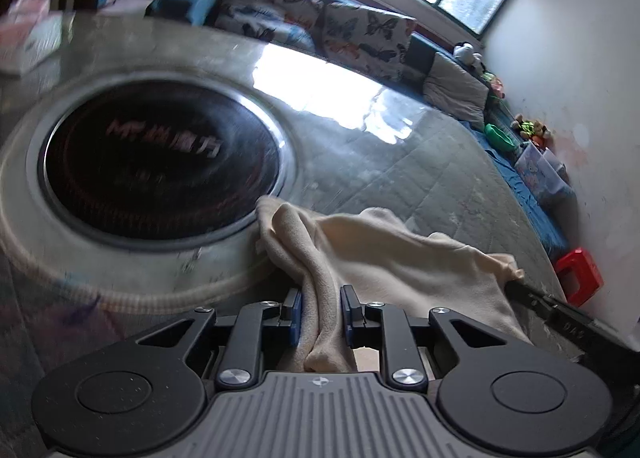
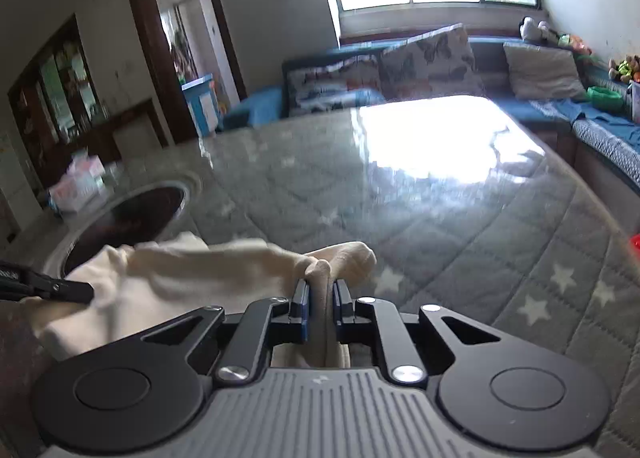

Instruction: Fold clothes

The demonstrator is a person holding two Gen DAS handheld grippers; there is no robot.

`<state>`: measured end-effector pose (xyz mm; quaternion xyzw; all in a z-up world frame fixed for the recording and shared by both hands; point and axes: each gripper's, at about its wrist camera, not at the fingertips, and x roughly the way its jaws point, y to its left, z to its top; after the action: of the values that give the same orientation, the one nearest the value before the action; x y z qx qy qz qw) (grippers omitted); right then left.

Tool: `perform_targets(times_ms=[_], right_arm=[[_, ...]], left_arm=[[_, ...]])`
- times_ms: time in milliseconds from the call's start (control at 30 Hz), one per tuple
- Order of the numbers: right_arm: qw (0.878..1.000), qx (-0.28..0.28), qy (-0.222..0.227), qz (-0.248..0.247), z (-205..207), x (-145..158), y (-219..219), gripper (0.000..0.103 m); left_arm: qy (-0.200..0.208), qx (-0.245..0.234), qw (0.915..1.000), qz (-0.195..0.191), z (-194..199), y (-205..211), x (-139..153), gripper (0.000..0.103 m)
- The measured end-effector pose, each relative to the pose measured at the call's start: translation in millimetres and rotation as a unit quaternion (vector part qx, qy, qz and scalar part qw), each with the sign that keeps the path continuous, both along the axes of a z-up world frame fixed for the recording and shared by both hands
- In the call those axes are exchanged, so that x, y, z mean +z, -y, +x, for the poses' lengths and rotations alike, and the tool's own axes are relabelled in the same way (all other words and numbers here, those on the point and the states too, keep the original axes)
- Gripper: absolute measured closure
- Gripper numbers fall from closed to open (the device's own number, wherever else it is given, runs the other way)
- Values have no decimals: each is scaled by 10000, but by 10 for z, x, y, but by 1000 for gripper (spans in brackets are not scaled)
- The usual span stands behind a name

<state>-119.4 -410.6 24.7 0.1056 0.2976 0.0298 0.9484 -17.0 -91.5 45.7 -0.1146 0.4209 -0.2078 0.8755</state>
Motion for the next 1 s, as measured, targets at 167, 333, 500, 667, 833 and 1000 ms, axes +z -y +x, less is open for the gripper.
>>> perform_targets(times_ms=[167, 333, 500, 667, 833, 1000], right_arm=[[9991, -90, 345, -216, -158, 264, 38, 93], [9960, -361, 593, -563, -282, 532, 209, 93], [9913, -698, 696, -872, -353, 722, 446, 93], [9864, -1002, 699, -1097, -408, 772, 663, 93], [9831, -1267, 625, -1167, -453, 718, 868, 93], [9822, -1484, 223, -1131, -381, 449, 1008, 93]], left_arm=[[332, -296, 9990, 86, 11, 260, 159, 84], [515, -591, 9969, 104, 49, 647, 235, 84], [697, -885, 9936, 121, 87, 1034, 312, 84], [829, -1170, 9896, 128, 110, 1400, 344, 84], [790, -1390, 9870, 139, 146, 1659, 287, 84], [380, -1472, 9874, 448, 233, 1781, 11, 81]])
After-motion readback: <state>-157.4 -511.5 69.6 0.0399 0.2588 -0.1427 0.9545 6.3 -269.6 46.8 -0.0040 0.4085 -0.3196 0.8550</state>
